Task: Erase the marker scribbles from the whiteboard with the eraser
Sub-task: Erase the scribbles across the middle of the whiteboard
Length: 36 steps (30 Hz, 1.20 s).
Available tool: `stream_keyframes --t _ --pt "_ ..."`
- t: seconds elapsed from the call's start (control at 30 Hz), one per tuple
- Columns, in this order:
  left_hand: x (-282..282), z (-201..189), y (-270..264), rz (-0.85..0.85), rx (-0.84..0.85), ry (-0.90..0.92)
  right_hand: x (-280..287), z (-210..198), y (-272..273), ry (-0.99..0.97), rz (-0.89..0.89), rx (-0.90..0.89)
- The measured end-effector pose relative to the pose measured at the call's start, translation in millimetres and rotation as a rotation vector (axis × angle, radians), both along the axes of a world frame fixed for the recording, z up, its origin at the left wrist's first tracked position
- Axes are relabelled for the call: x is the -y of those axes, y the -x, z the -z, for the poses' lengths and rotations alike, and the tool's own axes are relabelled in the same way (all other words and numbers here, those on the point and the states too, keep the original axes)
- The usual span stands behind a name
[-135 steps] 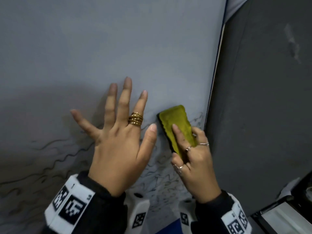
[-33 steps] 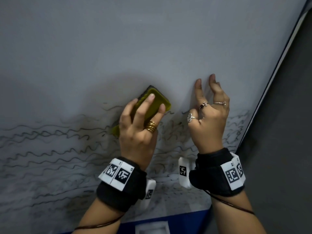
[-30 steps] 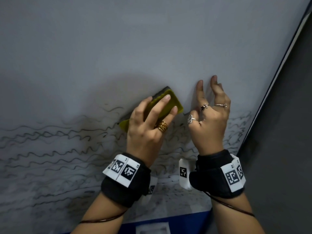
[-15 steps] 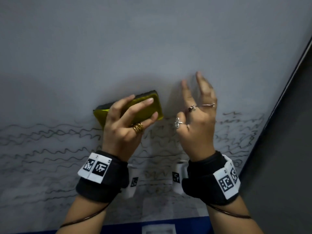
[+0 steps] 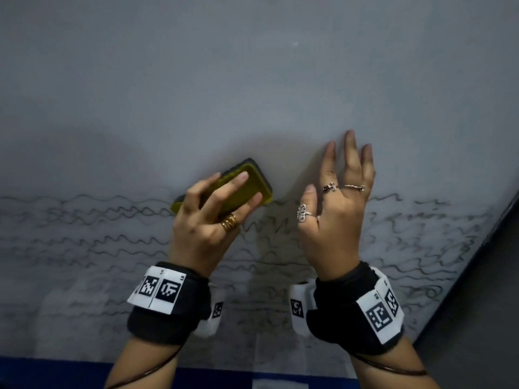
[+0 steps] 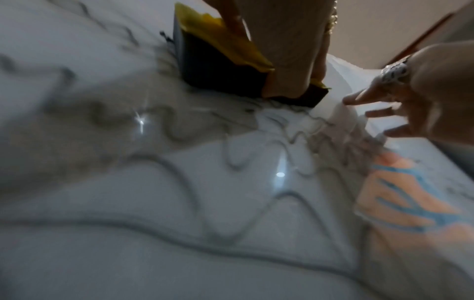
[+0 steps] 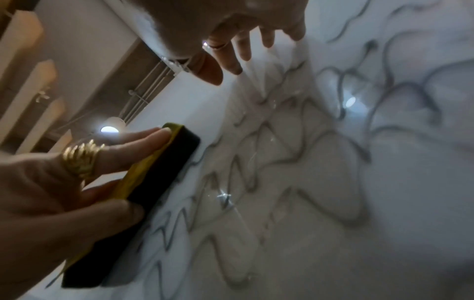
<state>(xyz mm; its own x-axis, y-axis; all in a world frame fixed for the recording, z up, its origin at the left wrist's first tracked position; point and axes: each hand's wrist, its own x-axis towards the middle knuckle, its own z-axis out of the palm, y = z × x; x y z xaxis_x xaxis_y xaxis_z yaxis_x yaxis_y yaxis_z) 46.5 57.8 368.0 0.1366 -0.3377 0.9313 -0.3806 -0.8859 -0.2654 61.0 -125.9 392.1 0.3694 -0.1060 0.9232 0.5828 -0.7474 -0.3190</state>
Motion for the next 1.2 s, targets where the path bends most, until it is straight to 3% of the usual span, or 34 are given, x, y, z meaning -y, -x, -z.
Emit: stream_keyframes --t 0.13,0.27,0.37,0.47,0.53,0.7,0.77,0.87,0.9,1.03,1.2 --pt "-37.3 10.8 10.6 -0.118 -0.061 0.135 -1.5 2.2 -1.3 0.008 0.009 0.018" --pt "-21.3 20.6 12.6 -0.153 -0.110 0.343 -5.2 2.8 -1.3 0.003 0.015 -0.001" --pt "-11.0 22.0 12.5 -0.168 -0.125 0.309 -19.7 1.6 1.5 -0.015 -0.039 0.020" --pt "-34.3 21.2 16.6 -0.235 -0.106 0.211 -45.1 4.8 9.7 0.108 -0.224 0.055" --pt "-50.2 23.0 18.9 -0.262 -0.104 0.324 -59.8 7.6 12.5 0.222 -0.316 0.029" --pt "-45.2 26.3 11.1 -0.217 -0.052 0.578 -78.3 12.6 4.7 0.392 -0.158 -0.030" --pt "-43.1 27.0 10.8 -0.213 -0.067 0.517 -81.0 14.2 3.2 0.385 -0.134 -0.033" --pt "-72.7 29.0 20.8 -0.281 -0.086 0.235 -87.7 16.8 5.4 0.343 -0.117 -0.017" --pt "-84.7 27.0 24.2 -0.291 -0.082 0.220 -88.3 17.1 6.3 0.328 -0.111 -0.012" --pt "-115.2 16.1 34.6 -0.237 -0.052 0.549 -95.9 20.1 8.3 0.284 -0.092 -0.006" --pt "-118.3 23.0 24.7 -0.199 -0.082 0.589 -121.8 17.6 15.9 0.103 -0.126 -0.006"
